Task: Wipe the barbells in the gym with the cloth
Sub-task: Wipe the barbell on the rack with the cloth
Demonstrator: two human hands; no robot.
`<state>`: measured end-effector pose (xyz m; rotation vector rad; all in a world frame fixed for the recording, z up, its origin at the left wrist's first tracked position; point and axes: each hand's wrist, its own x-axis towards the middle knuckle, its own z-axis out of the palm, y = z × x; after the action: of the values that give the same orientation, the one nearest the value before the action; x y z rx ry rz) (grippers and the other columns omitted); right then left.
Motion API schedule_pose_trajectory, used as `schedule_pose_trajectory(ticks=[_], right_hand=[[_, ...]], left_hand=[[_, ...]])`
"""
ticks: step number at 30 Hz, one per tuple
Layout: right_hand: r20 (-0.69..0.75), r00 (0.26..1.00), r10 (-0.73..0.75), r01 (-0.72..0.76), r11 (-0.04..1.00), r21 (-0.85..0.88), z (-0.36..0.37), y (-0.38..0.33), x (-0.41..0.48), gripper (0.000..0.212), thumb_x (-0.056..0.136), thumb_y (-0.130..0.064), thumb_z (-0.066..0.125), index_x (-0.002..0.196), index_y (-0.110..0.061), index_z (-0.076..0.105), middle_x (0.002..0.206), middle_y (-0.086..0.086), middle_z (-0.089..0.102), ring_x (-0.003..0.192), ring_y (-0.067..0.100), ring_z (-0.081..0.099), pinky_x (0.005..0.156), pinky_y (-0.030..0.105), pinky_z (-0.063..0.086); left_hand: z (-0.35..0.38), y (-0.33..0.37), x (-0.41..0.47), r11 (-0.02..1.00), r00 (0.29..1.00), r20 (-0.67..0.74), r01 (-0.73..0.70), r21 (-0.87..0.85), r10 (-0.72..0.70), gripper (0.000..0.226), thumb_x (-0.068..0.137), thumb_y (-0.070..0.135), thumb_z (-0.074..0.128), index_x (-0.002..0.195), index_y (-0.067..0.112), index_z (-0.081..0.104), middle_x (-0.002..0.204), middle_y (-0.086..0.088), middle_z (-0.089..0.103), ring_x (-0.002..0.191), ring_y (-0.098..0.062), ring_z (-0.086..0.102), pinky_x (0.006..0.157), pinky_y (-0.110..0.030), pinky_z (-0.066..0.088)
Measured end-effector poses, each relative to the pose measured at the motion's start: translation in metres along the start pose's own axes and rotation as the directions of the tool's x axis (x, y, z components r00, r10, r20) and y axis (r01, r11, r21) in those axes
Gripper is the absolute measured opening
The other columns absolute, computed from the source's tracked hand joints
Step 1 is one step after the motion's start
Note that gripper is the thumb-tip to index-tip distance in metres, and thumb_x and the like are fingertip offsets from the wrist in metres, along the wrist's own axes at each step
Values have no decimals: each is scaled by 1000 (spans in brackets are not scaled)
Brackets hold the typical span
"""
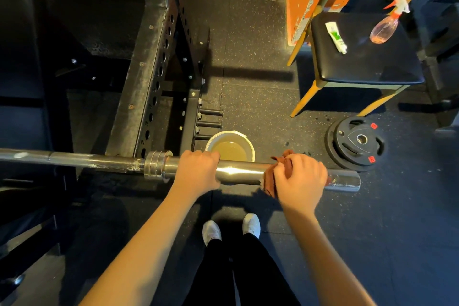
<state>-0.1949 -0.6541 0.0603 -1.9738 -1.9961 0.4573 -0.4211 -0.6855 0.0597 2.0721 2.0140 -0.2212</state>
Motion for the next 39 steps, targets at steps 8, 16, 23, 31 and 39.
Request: schedule_pose_trajectory(ticks=[8,16,23,31,39], right_hand=[[254,884,-392,362,919,157,-14,6,3,41,88,-46,44,113,-23,66,117,-8,64,110,15,54,100,35,35],[200,952,-233,225,972,59,10,-38,-17,47,91,-49,33,111,-22,66,118,-7,60,113,16,49,105,35,29],[66,976,-209,209,978,13,-13,10,4,39,87,-43,40,96,-17,69,102,-1,65,100,23,56,95,41,36],[204,922,-329,340,940,-22,10,-39,-21,48,88,-56,42,113,-22,65,123,-4,61,115,22,53,99,43,37],[84,994,-74,73,997,17,-2,-10,-3,36,88,-39,41,106,-21,67,108,-6,64,108,18,53,101,41,34]], left_hand=[[19,4,-9,1000,964,-266,19,-22,-24,48,52,40,90,83,16,62,72,-1,63,66,-21,60,68,-36,44],[-27,2,24,986,873,487,81,-147,1,79,73,47,77,138,23,41,126,-1,58,115,-25,55,99,-45,42],[-13,2,12,998,965,259,-10,-55,24,51,80,44,70,123,22,51,107,1,65,98,-19,61,91,-37,45],[20,14,-8,999,974,-222,45,-11,-46,46,58,40,88,87,16,61,75,-2,63,68,-24,59,68,-39,45],[-20,-10,11,977,939,341,33,-209,41,78,77,48,75,141,22,39,132,0,54,120,-22,52,104,-45,39]])
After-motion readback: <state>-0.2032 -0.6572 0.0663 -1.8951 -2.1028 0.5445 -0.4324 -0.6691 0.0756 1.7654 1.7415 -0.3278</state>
